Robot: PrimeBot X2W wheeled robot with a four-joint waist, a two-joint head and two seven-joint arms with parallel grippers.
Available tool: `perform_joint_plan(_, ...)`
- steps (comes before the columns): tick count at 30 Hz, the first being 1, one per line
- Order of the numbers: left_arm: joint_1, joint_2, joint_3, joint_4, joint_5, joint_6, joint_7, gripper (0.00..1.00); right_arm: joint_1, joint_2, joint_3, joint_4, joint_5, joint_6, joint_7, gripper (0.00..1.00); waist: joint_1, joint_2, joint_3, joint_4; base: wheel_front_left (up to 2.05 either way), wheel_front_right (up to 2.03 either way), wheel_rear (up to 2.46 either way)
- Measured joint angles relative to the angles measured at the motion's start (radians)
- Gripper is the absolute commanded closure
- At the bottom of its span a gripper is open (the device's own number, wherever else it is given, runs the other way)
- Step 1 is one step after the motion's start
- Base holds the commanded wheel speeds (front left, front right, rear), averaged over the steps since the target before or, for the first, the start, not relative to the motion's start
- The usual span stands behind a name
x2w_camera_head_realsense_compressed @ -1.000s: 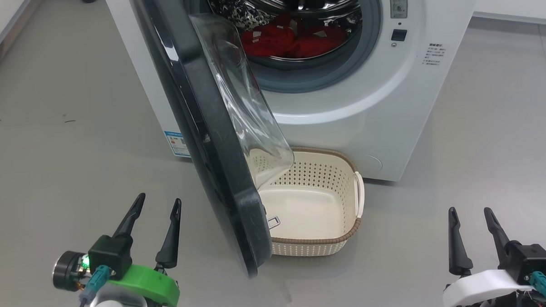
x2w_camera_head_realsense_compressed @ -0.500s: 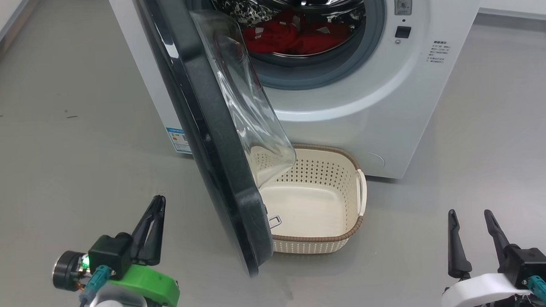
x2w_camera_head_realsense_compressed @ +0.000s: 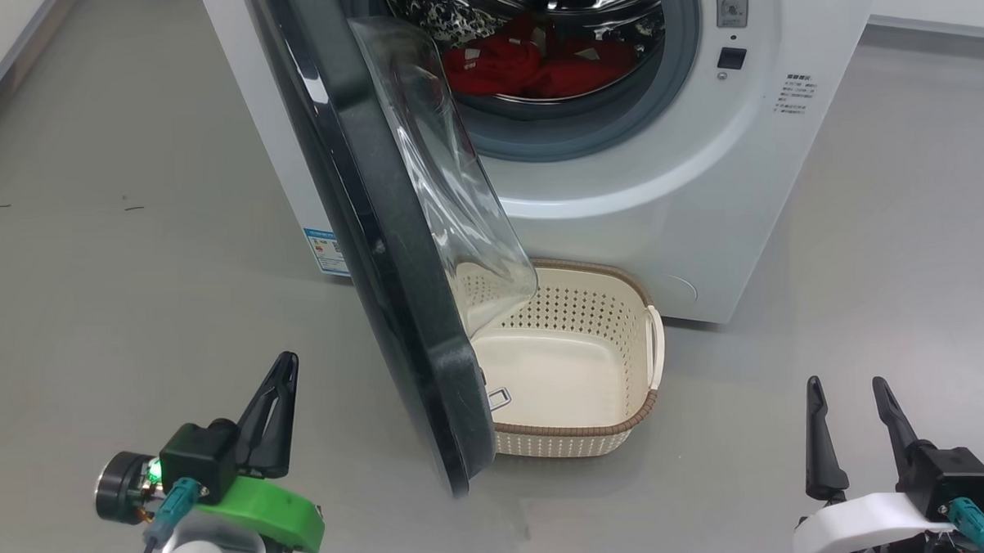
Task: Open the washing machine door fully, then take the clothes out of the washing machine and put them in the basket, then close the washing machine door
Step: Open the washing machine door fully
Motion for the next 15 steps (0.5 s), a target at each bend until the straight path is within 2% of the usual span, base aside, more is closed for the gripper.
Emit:
perform_joint_plan(7,-0.004,-0.001,0.028,-0.047,0.007,0.001,0.000,1.00,0.001,0.005,-0.001,0.000,-0.002,0.000,0.000,0.00,0.0000,0.0000,-0.004,0.002,0.00,0.00,0.00)
perform_joint_plan(15,-0.080,-0.006,0.086,-0.230,0.007,0.026,0.000,1.00,0.001,0.007,-0.003,0.000,-0.016,0.000,0.000,0.00,0.0000,0.0000,-0.011,0.004,0.00,0.00,0.00)
